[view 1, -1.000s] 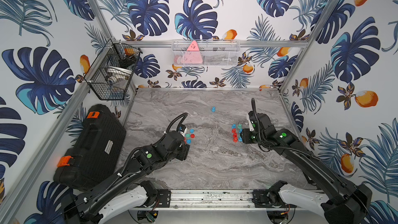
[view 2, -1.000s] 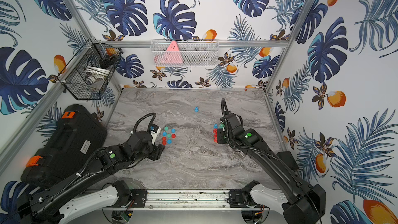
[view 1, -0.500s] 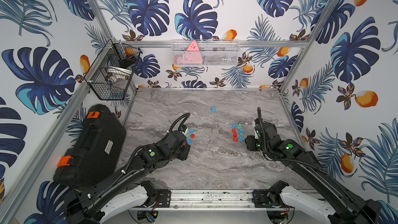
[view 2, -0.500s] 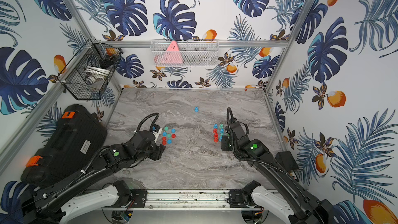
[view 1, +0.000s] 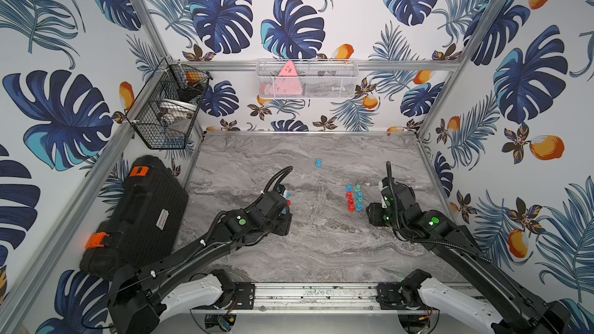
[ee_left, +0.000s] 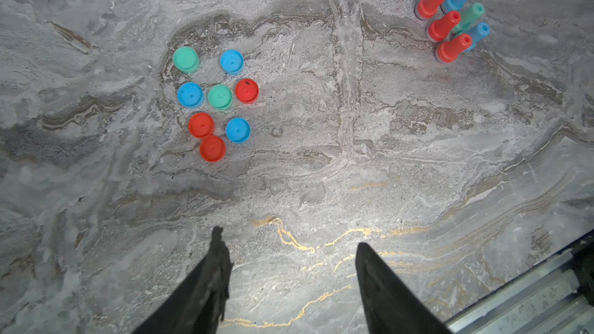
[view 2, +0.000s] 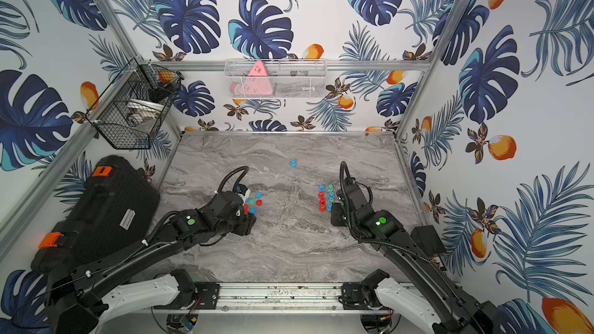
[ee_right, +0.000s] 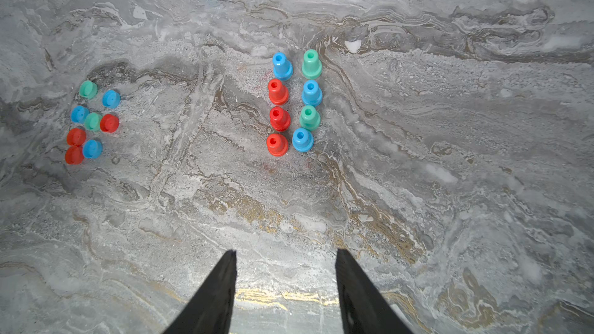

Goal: Close the stamp cap
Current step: Move the cover to the center of the board.

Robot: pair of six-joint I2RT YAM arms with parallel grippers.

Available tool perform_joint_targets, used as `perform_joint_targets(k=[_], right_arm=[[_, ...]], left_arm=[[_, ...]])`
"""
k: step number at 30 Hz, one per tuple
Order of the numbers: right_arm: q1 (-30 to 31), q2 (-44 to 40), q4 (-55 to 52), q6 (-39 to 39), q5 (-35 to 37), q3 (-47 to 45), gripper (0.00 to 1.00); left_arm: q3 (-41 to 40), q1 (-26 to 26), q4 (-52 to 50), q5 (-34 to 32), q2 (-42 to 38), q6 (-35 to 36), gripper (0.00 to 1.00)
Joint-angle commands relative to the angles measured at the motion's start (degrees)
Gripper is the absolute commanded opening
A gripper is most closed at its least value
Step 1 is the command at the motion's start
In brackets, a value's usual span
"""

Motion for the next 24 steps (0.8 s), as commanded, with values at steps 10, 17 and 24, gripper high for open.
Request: perform_joint_targets(k=[10,17,24], right_arm=[[1.39,-1.9,-0.07,1.19,2.38,-0.2,0.53],[2.23,-1.91,-0.39,1.42,2.97,-0.02,0.52],[3.08,-1.98,-0.48,1.59,3.41,0.01,0.52]], left_arm=[[-1.48,0.12,11.06,-0.35,7.53,-4.39,0.65],[-0.99,1.53,15.23,-0.38,13.69,-5.18,0.64],[-1.07,5.17,19.49,1.35,18.95,-6.48,0.62]])
